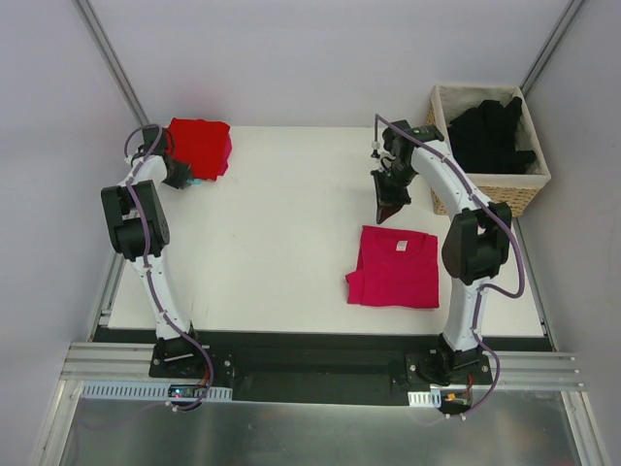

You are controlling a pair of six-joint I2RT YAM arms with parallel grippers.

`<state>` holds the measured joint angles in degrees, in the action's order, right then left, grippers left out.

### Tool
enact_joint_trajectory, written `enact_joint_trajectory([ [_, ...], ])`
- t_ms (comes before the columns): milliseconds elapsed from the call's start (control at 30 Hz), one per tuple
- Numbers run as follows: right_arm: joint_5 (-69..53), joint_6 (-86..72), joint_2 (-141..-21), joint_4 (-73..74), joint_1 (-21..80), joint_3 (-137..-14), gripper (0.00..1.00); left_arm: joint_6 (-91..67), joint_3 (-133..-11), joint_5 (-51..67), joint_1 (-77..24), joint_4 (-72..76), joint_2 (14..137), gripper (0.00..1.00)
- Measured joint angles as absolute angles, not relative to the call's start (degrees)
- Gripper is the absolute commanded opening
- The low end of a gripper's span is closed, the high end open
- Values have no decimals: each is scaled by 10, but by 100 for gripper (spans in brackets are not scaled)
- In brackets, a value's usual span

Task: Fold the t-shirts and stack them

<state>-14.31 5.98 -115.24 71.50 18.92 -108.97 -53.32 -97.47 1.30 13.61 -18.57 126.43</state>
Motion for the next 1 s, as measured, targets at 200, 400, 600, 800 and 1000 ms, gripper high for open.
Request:
enact_joint_trajectory([
  [200, -144, 60, -1160, 719, 192, -1102, 1, -533, -994, 17, 136, -181, 1277, 19],
  [400, -144, 60, -1162, 726, 194, -1112, 1, -533, -999, 26, 136, -180, 1288, 18],
  [600, -145, 60, -1168, 728, 194, -1125, 1, -533, -994, 25, 136, -178, 1288, 18],
  [800, -145, 60, -1169, 728, 194, -1125, 1, -533, -989, 26, 136, -173, 1288, 18],
  [1000, -145, 61, -1169, 729, 194, -1125, 1, -533, -989, 26, 136, -172, 1288, 18],
])
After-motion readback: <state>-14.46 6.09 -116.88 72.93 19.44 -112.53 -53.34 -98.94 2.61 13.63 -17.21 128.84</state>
